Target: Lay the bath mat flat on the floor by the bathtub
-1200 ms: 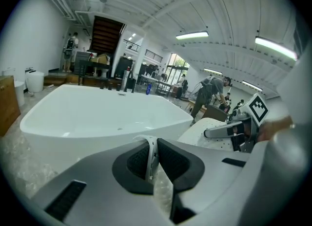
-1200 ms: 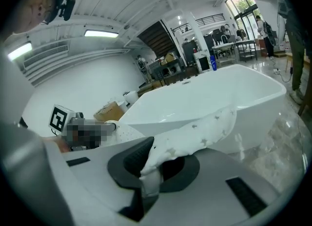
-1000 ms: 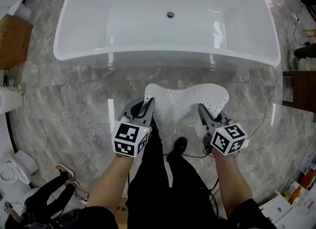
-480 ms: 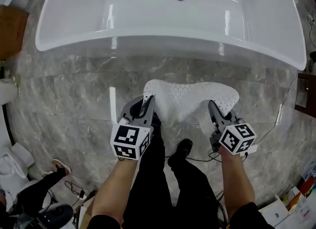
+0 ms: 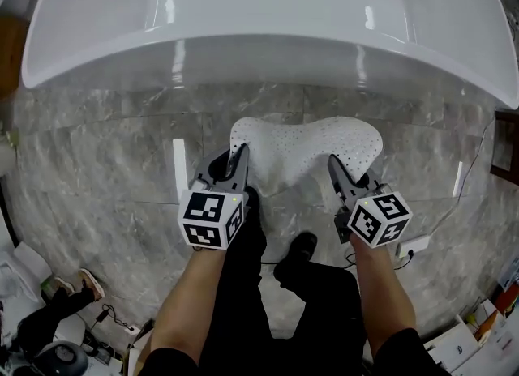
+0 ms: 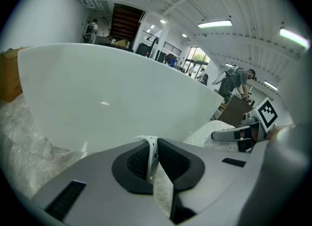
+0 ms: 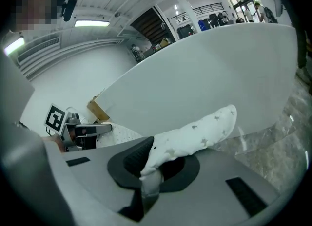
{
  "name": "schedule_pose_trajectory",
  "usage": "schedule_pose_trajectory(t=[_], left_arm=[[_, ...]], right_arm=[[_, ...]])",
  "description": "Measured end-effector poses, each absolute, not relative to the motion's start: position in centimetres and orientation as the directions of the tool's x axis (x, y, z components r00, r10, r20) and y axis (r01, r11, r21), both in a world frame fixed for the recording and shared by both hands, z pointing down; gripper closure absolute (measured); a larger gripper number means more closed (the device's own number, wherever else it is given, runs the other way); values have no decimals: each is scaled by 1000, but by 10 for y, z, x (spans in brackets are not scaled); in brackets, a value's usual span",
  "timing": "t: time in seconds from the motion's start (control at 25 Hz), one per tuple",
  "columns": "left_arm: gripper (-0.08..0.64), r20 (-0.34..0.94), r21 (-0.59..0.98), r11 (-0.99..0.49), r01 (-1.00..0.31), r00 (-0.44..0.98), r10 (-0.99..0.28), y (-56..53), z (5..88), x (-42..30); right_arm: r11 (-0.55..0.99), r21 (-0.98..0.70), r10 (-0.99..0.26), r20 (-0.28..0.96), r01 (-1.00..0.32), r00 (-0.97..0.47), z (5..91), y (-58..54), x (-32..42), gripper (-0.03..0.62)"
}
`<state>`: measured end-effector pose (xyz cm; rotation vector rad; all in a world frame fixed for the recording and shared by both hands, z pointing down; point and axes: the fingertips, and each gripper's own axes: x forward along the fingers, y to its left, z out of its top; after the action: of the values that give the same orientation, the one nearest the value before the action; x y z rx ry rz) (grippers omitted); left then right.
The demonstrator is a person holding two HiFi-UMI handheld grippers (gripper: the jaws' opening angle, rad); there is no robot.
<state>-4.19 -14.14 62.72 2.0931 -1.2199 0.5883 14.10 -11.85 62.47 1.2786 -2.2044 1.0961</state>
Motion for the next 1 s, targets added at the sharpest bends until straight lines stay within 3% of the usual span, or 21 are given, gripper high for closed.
schedule_pose_trajectory(t=[0.6,1.0], left_arm=[[528,643,201,-468,-861,476,-600,-164,774,-47],[526,590,93,-493,-865,446,-673,-185,836,-63]], right_arm=[[358,-402,-595,598,-843,-537,780,-146,132,562],[575,-293,-508,604,-764,-614,852,-165,150,558]])
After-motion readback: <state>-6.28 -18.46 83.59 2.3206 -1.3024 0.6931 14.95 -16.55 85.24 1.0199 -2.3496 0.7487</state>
